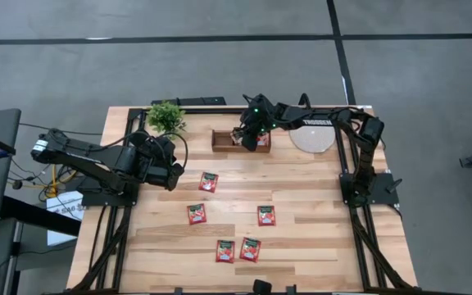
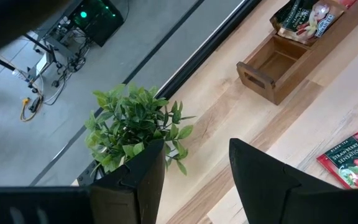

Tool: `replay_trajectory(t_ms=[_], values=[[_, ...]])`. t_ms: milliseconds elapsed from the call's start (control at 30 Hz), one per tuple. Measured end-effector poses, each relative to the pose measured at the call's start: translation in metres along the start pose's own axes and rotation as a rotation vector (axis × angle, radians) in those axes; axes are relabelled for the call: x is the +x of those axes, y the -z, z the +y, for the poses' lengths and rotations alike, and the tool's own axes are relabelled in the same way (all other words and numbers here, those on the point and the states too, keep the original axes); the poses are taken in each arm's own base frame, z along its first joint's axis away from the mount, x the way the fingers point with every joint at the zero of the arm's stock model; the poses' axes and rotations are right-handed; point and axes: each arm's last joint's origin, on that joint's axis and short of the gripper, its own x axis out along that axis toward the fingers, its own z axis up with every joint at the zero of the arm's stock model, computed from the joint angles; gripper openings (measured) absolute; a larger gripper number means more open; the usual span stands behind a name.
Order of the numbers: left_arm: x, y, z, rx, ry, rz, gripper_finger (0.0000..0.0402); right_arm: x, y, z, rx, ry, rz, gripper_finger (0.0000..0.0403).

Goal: Pick & Place Tea
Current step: Put the brown tea bag into the middle section of the wooden organizer

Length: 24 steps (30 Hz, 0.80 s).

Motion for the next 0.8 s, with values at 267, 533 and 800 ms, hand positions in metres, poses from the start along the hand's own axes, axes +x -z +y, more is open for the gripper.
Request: replay_trajectory(t_ms=[267,533,800], values=[[0.0,0.0,0.0,0.0,0.0,0.0,0.0172,0.0,0.0,0.0,-0.001,-0.001,-0.001,0.0006],[0.0,0.0,0.0,0.0,0.0,0.0,0.0172,-0.0001,-0.0001,-0.0003,0.03,-0.001,-0.002,0.0002],[0.0,0.0,0.0,0.0,0.0,0.0,0.0172,0.0,-0.0001,-0.0001,0.089,0.0,-0.002,0.0001]])
